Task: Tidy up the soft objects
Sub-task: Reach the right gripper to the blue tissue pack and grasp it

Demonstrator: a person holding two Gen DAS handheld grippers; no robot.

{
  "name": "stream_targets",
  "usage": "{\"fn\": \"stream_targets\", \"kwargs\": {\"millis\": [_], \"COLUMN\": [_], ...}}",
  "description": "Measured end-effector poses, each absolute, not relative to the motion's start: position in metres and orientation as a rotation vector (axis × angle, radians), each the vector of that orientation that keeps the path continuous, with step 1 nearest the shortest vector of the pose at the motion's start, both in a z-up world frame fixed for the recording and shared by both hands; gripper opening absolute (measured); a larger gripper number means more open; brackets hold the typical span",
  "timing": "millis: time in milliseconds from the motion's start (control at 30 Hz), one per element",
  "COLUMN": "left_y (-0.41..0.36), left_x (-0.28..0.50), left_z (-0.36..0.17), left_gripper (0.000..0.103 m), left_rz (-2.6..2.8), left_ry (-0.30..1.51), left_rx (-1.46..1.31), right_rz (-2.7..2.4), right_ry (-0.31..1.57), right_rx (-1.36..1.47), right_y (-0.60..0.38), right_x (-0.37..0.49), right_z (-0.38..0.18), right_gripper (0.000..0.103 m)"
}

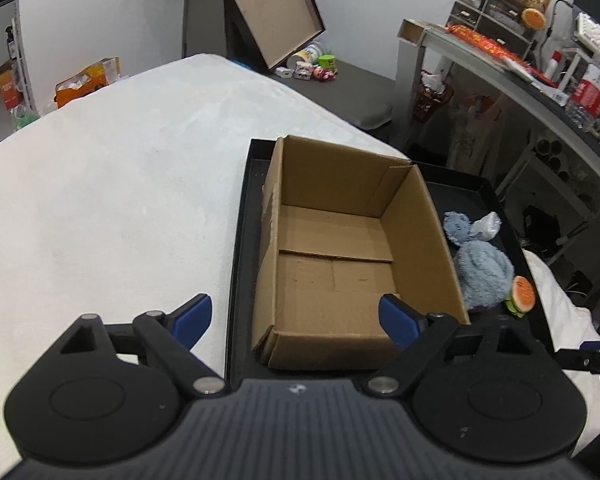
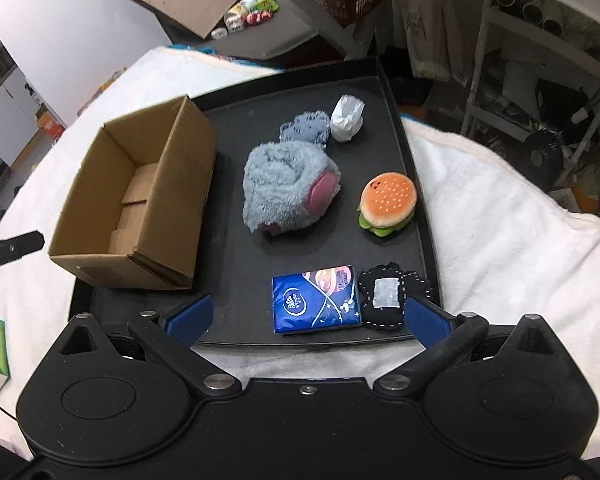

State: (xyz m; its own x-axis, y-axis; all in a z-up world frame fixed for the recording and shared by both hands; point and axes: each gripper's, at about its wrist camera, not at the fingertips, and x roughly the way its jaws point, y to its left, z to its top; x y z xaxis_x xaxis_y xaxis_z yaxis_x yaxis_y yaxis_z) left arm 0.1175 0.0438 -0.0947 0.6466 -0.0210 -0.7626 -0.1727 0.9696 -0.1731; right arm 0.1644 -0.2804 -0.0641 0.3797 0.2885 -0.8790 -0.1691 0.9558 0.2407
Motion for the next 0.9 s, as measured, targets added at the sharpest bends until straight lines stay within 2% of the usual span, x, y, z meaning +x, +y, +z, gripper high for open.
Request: {"fn": "stream_targets", "kwargs": {"millis": [367,467,533,633,767,867,900], "left_y": [0.051,0.051,0.051,0.051,0.052,0.054,0.054], "left_x": [0.136,0.141,0.143,0.146,0.144,0.141,0.139], "left_z": [-0.121,-0.125,-0.128,-0.131,-0.133,-0.132,-0.131], "left_gripper": [0.062,0.052,0.036,0.024,0.016,0.012,0.012], "left_rz": [0.136,0.139,0.136,0.127,0.139,0.129,0.126], "left_ry": [0.915,0.928,0.933,0.939,0.933,0.933,0.930], "left_rx": [-0.269,-0.273,-0.272,-0.272,-0.265,-0.276,-0.277], "right_rz": [0.327,0.336,0.329,0.323,0.295,0.288,0.286], "right_ry": [1.223,1.246,1.258,1.270,1.269,1.284,1.284], "right_rx": [0.077,0.059,0.043,0.039,-0.007,-0.018,-0.032], "right_y": [-0.255,-0.247,-0.243,-0.241,-0.235,-0.231,-0.229], "right_x": [0.185,0.187,0.187,0.190,0.192,0.191,0.190], "right_z": [-0.098,-0.109,-0.115,-0.122,-0.131,-0.138,-0.139], "right_gripper": [0.102,0.102,0.102,0.102,0.101,0.093,0.084]}}
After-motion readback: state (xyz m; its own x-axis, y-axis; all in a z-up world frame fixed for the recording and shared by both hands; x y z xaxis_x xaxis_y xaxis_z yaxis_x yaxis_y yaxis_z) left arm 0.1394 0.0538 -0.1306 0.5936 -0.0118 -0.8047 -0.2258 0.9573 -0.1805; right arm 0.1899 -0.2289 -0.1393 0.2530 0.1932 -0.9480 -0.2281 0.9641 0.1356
